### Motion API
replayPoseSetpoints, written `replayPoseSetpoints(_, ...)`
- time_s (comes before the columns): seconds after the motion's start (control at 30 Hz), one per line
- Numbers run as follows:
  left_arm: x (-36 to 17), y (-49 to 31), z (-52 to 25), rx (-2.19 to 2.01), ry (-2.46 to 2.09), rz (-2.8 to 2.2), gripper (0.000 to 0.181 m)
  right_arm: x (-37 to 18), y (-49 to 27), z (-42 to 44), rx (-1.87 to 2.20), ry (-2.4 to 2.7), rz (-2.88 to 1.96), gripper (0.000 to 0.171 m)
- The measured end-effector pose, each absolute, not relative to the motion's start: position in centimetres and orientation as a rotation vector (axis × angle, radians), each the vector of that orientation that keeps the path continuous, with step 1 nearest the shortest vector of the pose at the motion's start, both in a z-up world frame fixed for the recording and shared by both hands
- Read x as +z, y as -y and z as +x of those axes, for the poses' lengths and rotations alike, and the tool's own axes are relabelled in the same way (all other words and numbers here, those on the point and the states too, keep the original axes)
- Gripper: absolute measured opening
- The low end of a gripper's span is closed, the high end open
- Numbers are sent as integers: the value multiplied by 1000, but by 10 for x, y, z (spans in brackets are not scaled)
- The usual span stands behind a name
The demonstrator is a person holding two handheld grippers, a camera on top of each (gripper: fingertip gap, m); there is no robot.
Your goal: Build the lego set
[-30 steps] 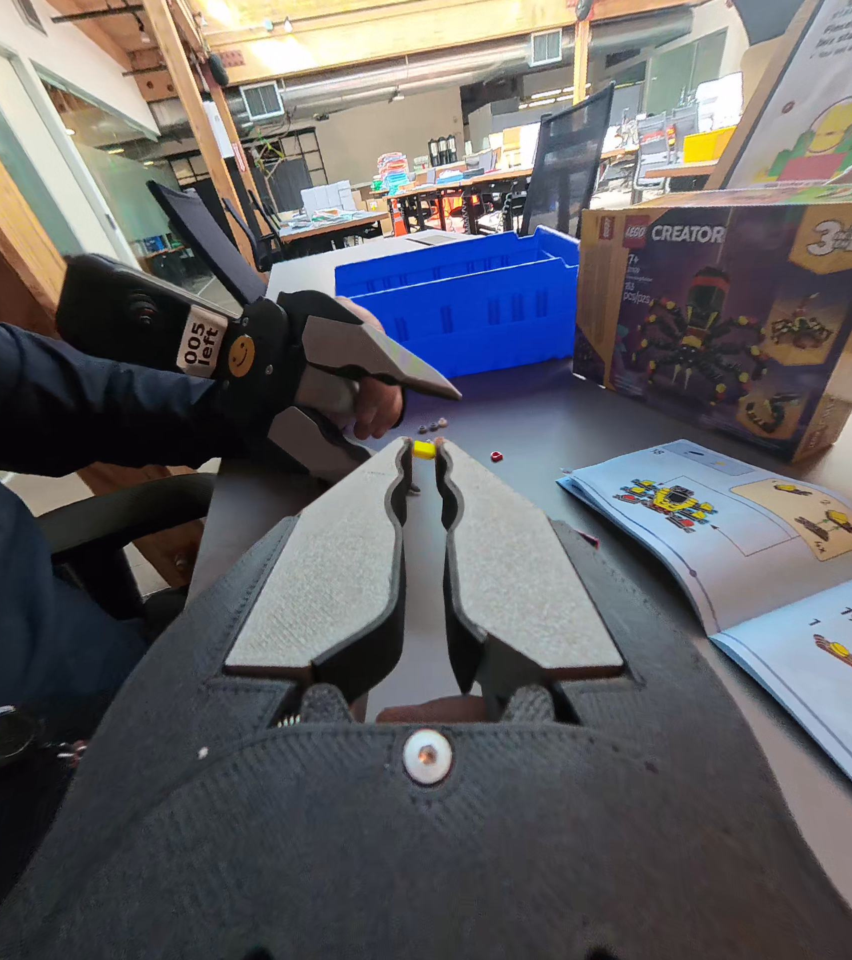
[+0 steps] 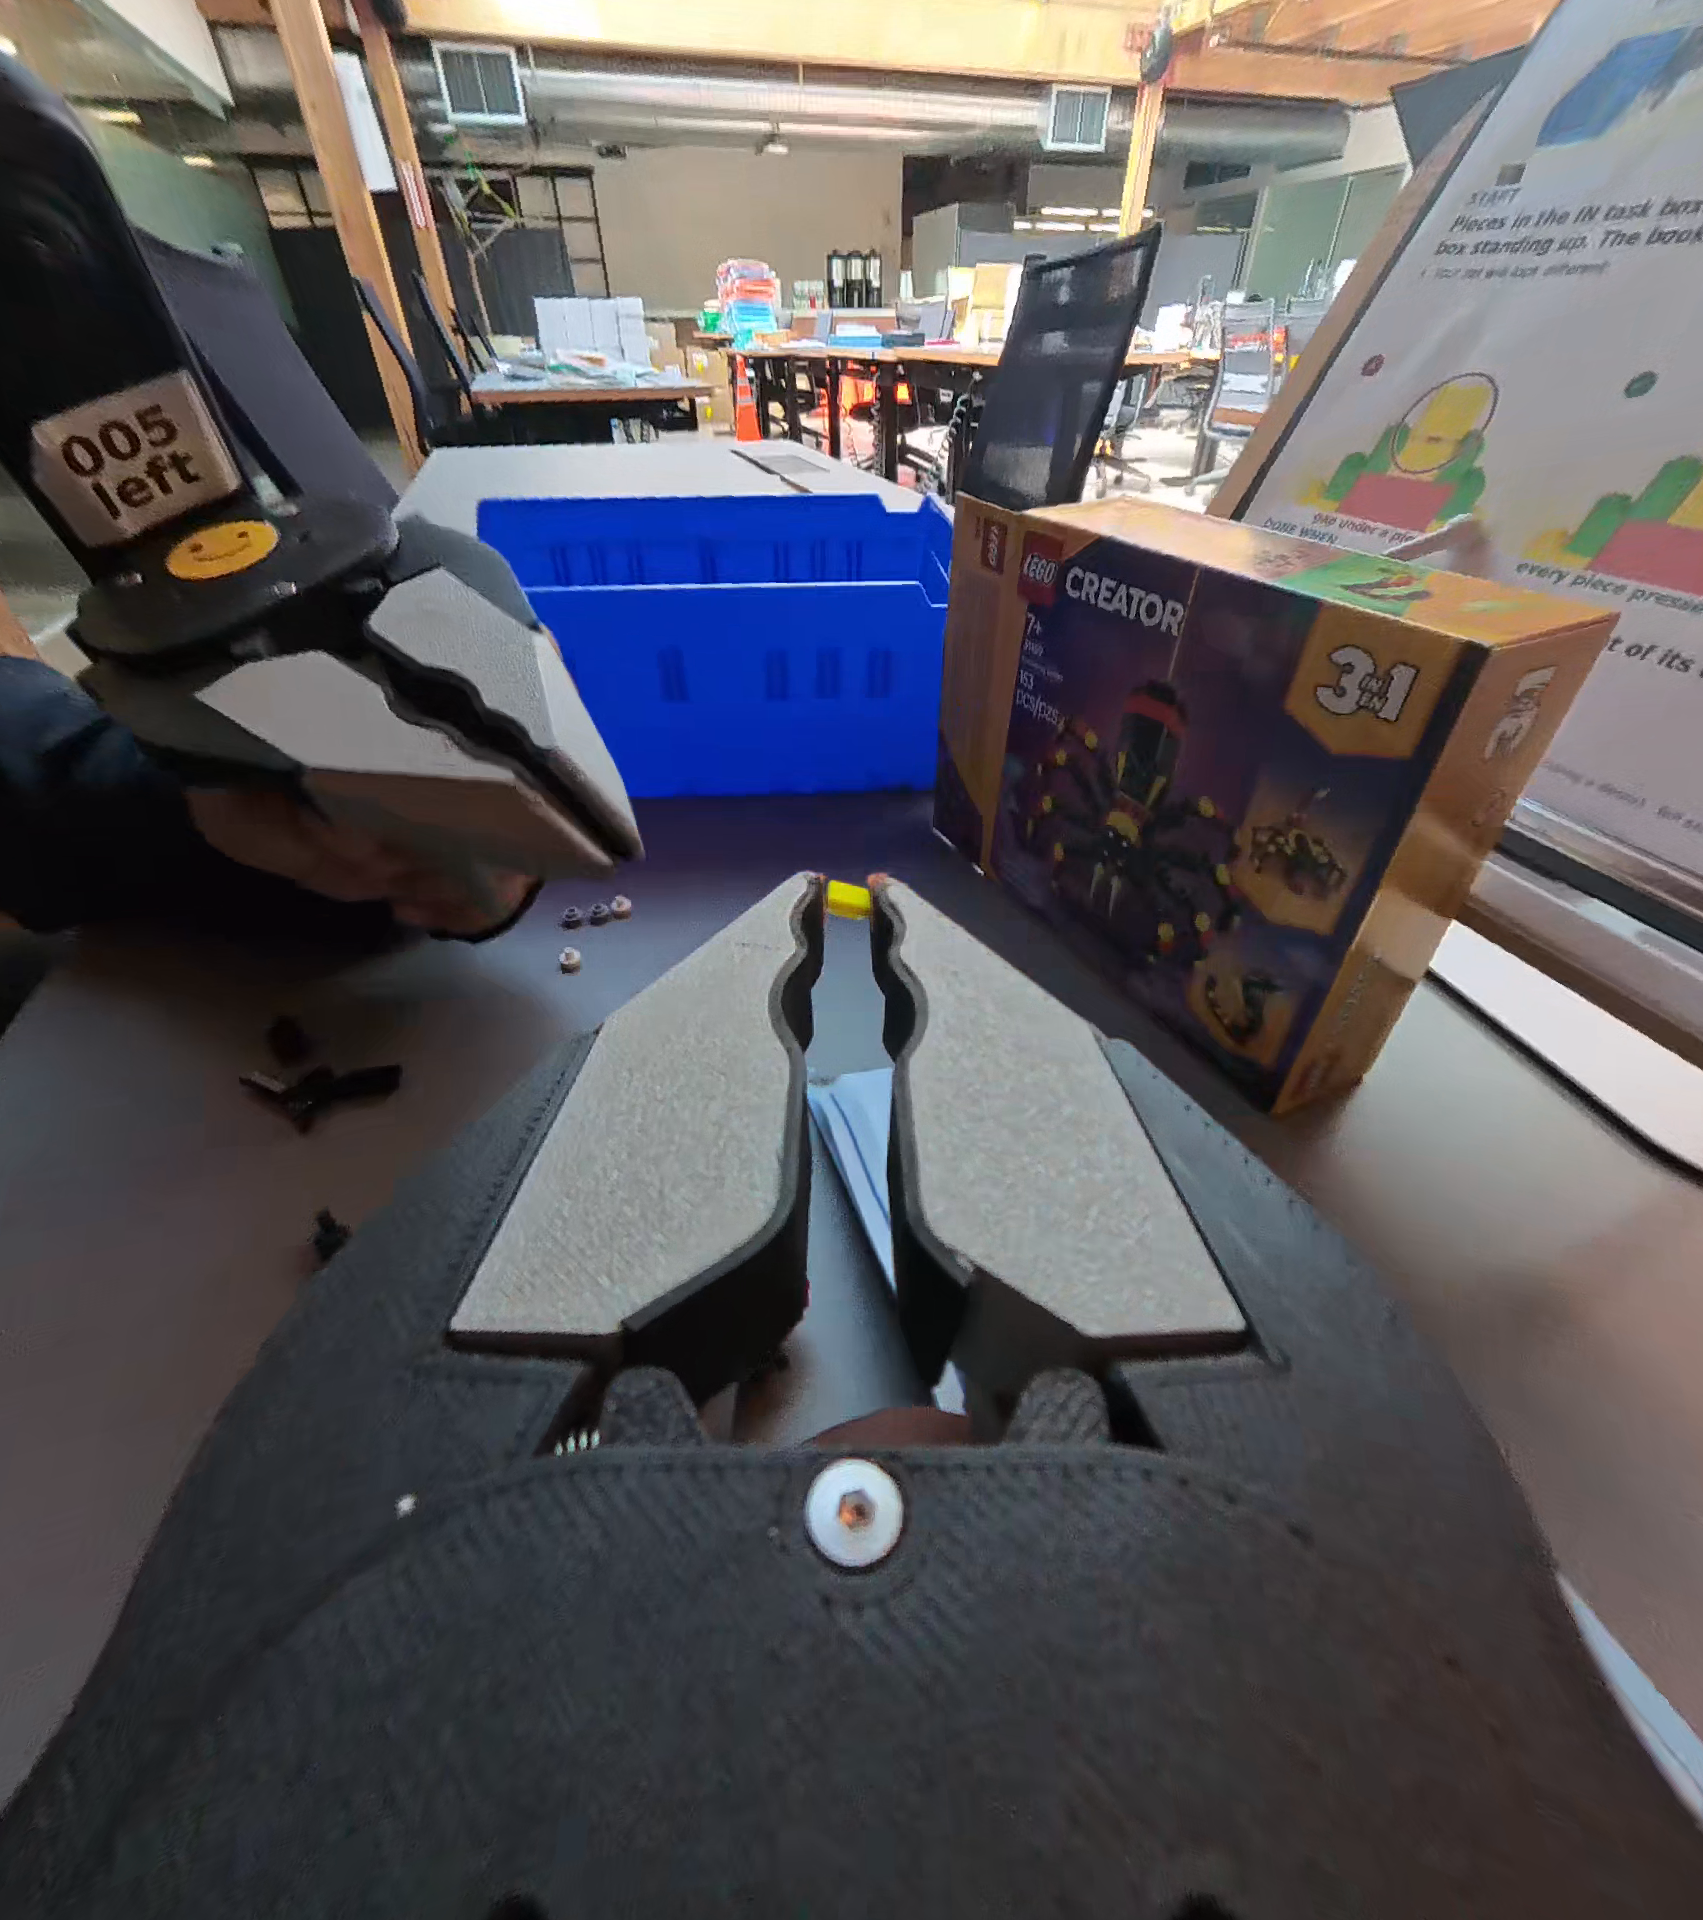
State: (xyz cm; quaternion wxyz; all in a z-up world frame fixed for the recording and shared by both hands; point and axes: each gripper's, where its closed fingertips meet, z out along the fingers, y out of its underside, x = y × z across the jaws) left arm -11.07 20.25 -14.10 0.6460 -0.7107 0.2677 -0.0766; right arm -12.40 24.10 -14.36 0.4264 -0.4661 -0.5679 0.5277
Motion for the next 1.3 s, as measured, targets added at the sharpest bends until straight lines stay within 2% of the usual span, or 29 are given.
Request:
replayPoseSetpoints(0.07, -148, -203, -107, -204, -612, -1638, 5, -136, -238, -123, 1401, 1386, -1159, 5)
replayPoseSetpoints(0.3, -146, -208, -125, -111, -608, -1606, 5, -140, -237, -123, 1413, 1386, -1192, 5)
replayPoseSetpoints(0.53, -130, -208, -155, -41, -551, -1504, 15, -156, -228, -132, 1320, 1490, -1166, 5)
replayPoseSetpoints(0.63, -127, -207, -165, -52, -499, -1469, 15, -159, -235, -132, 1105, 1514, -1108, 5)
replayPoseSetpoints(0.9, -133, -209, -154, -27, -547, -1511, 15, -166, -234, -133, 1086, 1543, -1116, 5)
replayPoseSetpoints(1.07, -147, -213, -150, -67, -558, -1570, 15, -176, -247, -132, 907, 1567, -1112, 5)
replayPoseSetpoints(1.3, -150, -209, -133, -377, -475, -1681, 21, -153, -231, -126, 697, 1541, -908, 5)
